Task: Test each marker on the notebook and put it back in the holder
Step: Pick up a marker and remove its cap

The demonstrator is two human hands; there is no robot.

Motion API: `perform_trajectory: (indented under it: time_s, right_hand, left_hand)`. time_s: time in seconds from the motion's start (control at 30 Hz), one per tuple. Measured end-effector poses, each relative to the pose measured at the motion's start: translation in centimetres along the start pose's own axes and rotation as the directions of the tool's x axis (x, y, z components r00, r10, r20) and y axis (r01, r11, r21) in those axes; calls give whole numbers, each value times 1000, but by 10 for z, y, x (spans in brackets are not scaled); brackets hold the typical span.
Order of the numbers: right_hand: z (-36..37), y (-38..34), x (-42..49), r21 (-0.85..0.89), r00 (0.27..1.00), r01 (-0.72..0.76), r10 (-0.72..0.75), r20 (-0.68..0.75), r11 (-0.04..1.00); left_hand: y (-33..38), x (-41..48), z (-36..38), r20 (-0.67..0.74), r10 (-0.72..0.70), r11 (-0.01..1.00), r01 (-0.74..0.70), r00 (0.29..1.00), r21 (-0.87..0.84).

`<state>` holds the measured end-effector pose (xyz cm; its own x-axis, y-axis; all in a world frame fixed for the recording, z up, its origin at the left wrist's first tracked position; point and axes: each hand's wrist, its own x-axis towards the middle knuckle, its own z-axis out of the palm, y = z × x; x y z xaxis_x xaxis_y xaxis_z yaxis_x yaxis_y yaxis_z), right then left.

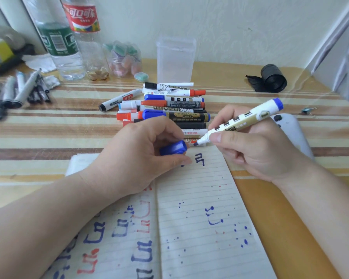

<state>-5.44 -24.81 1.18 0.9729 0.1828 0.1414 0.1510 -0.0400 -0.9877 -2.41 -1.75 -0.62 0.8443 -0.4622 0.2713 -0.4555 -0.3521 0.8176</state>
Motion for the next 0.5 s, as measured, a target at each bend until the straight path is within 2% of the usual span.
perform_trajectory:
  time_s: [0.17, 0.3, 0.4, 0.5]
  right_hand:
    - [3, -1, -1, 65, 999, 39, -39, 10, 997]
    - [5, 0, -3, 0, 998, 16, -16, 68, 1000]
    - [9, -1, -5, -48, 993, -23, 29, 112, 999]
    - [10, -6, -4, 84, 985, -63, 49, 166, 994]
  left_hand:
    - [2, 0, -1, 39, -9, 1000, 10, 999, -19]
    - [5, -2, -2, 47, 30, 1000, -30, 998, -2]
    - [8, -3, -2, 17, 111, 993, -111, 994, 41]
    - [9, -3, -2, -43, 153, 988, -151, 987, 34]
